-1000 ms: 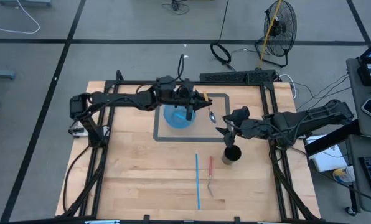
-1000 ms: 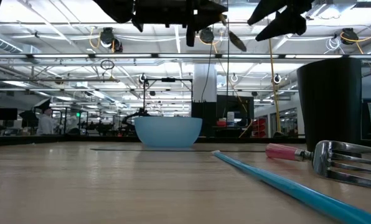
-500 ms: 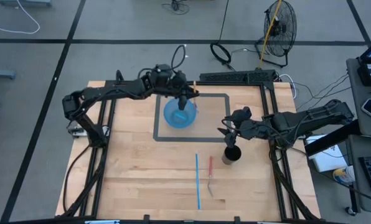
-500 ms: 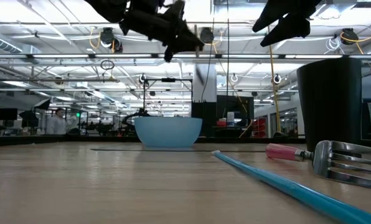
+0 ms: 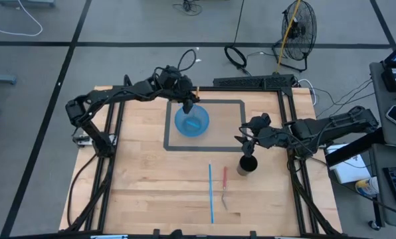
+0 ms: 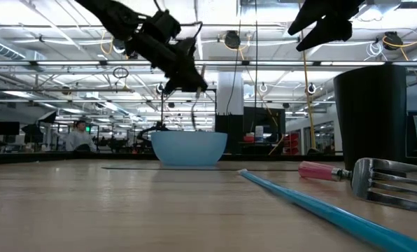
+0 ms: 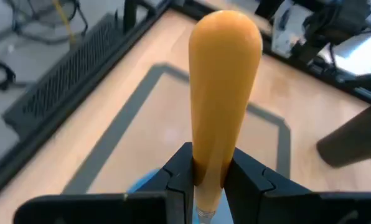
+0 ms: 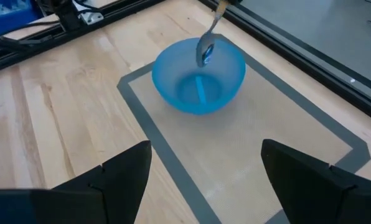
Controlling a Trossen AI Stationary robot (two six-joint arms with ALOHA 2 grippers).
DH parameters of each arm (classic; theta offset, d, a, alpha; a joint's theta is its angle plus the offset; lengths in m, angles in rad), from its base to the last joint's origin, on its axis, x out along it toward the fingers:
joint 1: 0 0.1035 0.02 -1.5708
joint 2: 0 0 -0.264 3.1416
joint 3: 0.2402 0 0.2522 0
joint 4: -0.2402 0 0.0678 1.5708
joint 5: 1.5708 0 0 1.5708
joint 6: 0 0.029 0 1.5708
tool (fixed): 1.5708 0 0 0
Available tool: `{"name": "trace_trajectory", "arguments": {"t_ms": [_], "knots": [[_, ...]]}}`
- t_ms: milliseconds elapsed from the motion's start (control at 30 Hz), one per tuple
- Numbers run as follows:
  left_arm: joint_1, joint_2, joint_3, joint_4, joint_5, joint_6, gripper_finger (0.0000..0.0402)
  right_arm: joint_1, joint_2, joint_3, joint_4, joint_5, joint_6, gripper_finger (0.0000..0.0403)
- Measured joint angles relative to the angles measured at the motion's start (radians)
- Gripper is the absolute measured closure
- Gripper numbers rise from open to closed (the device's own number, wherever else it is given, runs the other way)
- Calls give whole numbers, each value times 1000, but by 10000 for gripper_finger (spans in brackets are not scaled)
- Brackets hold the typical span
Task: Pick & Place Utensil
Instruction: Put the yellow spoon into the bowl
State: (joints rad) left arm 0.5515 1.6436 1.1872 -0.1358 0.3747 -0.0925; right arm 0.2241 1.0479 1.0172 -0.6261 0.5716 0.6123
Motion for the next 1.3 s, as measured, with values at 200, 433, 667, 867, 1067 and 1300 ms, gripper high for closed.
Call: {"name": "trace_trajectory", "arguments": {"t_ms": [200,433,667,867,1067,1300], "knots": [[34,0,-128,93,54,-85,344,0,-3,0,0,0,-1,106],[36,0,-227,228,51,-205,331,-2,-3,0,1,0,-7,106],[37,1,-271,244,17,-226,344,-3,-3,0,20,0,-3,108],[37,14,-278,245,-13,-224,327,-2,-3,0,24,0,4,110],[37,21,-278,249,-30,-205,340,-2,-3,0,24,0,21,110],[48,22,-278,238,-83,-226,346,-1,-3,0,24,0,32,110]]}}
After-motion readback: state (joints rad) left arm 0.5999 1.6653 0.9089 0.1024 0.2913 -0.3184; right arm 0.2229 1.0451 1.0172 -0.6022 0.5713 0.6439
